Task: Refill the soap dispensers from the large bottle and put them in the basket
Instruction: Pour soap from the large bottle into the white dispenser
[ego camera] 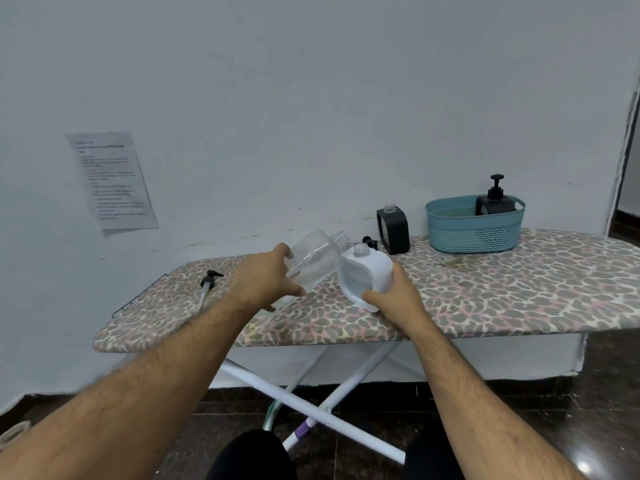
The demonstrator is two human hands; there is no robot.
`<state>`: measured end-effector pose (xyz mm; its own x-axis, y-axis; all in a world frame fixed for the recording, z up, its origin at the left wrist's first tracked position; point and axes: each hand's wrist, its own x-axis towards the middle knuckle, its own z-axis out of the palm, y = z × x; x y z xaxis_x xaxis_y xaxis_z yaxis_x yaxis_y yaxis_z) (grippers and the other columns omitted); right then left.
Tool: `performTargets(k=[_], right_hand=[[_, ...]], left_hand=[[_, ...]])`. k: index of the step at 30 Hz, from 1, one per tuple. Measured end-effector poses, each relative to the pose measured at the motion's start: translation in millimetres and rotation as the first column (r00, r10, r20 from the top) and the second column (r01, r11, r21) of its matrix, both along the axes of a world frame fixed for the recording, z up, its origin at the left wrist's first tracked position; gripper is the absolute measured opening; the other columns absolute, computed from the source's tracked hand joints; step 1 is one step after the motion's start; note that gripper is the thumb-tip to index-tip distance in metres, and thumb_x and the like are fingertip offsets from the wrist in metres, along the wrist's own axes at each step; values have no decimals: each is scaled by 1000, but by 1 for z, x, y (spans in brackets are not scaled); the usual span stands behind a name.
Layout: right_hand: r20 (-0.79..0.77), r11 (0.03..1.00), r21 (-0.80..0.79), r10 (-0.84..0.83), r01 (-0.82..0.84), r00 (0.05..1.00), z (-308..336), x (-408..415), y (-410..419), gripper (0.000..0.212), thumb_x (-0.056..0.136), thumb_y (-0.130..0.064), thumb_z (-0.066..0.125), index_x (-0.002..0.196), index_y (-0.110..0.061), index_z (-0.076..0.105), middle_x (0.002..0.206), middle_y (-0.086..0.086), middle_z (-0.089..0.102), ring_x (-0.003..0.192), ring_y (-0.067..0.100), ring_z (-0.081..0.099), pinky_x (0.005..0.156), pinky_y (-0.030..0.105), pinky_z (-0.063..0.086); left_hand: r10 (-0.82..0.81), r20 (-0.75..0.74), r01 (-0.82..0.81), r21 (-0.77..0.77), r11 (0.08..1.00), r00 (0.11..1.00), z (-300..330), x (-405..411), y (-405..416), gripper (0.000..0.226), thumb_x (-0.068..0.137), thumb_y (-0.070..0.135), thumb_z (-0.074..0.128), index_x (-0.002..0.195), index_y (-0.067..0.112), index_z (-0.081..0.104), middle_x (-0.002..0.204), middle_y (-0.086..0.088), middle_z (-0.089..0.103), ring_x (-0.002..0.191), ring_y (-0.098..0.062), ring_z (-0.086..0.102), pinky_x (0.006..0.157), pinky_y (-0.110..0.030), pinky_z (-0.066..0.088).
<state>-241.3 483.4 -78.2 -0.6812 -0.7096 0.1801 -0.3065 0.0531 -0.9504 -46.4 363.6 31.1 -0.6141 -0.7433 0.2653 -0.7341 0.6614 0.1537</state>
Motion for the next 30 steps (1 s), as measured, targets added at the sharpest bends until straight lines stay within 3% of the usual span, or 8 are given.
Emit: performTargets(k=[4, 8, 13, 16, 19, 24, 27, 30], right_hand=[[64, 998, -45, 38, -35, 997, 3, -3, 3, 69, 76, -14, 77, 136, -23, 44, 119, 2, 55, 90, 17, 63, 66, 42, 62], [138, 994, -78, 87, -76, 987, 2, -9, 8, 63, 78, -9, 78, 131, -23, 45, 116, 4, 57, 82, 23, 68, 51, 29, 55], [148, 994, -107, 41, -25, 988, 1, -16, 3, 58, 76, -8, 80, 123, -24, 51, 120, 7, 61, 104, 25, 63, 66, 31, 56], [151, 995, -102, 34, -19, 988, 1, -12, -1, 55, 79, -7, 78, 124, -21, 50, 118, 8, 61, 98, 25, 65, 55, 26, 54], [181, 994, -111, 28, -8, 983, 2, -7, -7, 53, 81, -6, 76, 124, -18, 49, 116, 11, 60, 89, 27, 66, 45, 22, 50], [171, 994, -107, 16, 2, 985, 0, -2, -20, 58, 78, -6, 78, 127, -19, 49, 120, 10, 60, 102, 26, 64, 62, 36, 60], [155, 993, -120, 8, 11, 988, 0, 5, -27, 54, 79, -5, 77, 122, -23, 49, 118, 6, 60, 101, 19, 63, 65, 28, 56], [183, 988, -153, 25, 3, 983, -1, 12, -34, 53, 82, -1, 74, 122, -23, 47, 119, 8, 58, 98, 16, 62, 55, 19, 54]], left_hand=[[-11, -214, 49, 172, 984, 977, -7, 2, -4, 69, 67, 40, 89, 119, 24, 46, 104, 5, 59, 73, -16, 65, 44, -33, 57], [26, -385, 75, 245, 967, 923, -18, 8, -18, 74, 65, 41, 89, 122, 19, 47, 106, 2, 59, 87, -18, 63, 66, -40, 59], [105, -604, 149, 356, 922, 790, -34, 19, -37, 75, 67, 34, 89, 127, 15, 48, 106, 0, 58, 98, -21, 61, 86, -43, 55], [178, -701, 216, 435, 874, 691, -44, 25, -47, 73, 71, 24, 88, 130, 14, 48, 115, -3, 59, 107, -23, 61, 87, -38, 52], [243, -774, 267, 466, 844, 585, -49, 29, -55, 72, 74, 16, 85, 134, 12, 46, 120, -5, 58, 110, -22, 59, 85, -33, 47], [297, -822, 312, 481, 820, 486, -54, 38, -77, 71, 78, 13, 82, 137, 10, 43, 123, -5, 56, 111, -21, 57, 89, -35, 47], [308, -834, 322, 478, 817, 458, -54, 47, -92, 69, 79, 11, 81, 136, 11, 43, 123, -3, 56, 116, -22, 56, 93, -37, 48], [313, -841, 284, 461, 841, 441, -53, 57, -109, 66, 81, 10, 79, 135, 10, 42, 123, -5, 55, 118, -23, 55, 95, -37, 47]])
